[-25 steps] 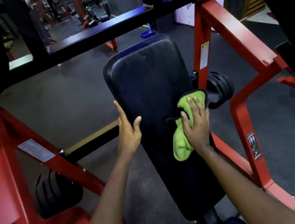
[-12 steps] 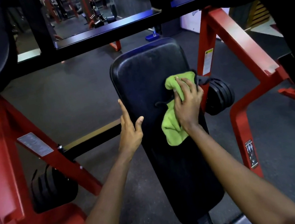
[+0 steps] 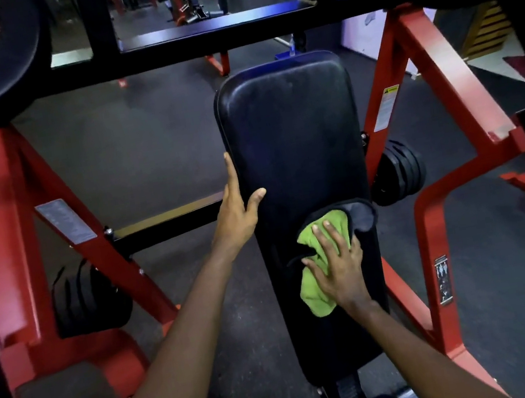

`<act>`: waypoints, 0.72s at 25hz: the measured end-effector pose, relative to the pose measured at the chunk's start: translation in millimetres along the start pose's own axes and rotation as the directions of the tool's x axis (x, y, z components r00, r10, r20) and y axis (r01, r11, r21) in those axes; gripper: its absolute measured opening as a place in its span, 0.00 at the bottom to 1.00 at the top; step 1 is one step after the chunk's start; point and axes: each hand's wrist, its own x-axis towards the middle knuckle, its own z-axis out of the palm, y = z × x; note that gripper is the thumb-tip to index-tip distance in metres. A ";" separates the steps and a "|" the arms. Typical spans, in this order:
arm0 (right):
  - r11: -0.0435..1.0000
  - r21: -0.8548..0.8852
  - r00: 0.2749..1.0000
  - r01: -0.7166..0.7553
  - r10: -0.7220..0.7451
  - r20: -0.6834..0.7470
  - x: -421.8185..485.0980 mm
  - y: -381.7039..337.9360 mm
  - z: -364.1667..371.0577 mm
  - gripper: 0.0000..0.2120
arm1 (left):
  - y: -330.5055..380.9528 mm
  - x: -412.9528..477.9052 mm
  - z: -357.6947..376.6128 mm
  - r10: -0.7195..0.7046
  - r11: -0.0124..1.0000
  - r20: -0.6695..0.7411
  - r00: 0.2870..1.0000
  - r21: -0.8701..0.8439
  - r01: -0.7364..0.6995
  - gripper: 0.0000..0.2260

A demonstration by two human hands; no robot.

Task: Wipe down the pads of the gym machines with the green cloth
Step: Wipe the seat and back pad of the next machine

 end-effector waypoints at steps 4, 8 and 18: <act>0.998 0.022 0.998 0.055 -0.055 -0.008 12.7 8.2 -3.7 0.26 | 4.5 -0.6 -0.8 -0.025 1.000 0.014 1.000 0.010 0.025 0.40; 0.997 -0.005 0.996 0.073 -0.074 -0.048 68.4 -14.5 -21.3 0.26 | 9.2 -7.0 1.1 -0.061 0.997 -0.002 0.998 0.046 0.061 0.39; 0.903 -0.126 0.905 0.411 -0.387 0.178 12.6 10.7 -8.8 0.35 | 22.5 -31.9 16.3 -0.224 0.973 -0.077 0.972 0.043 0.228 0.33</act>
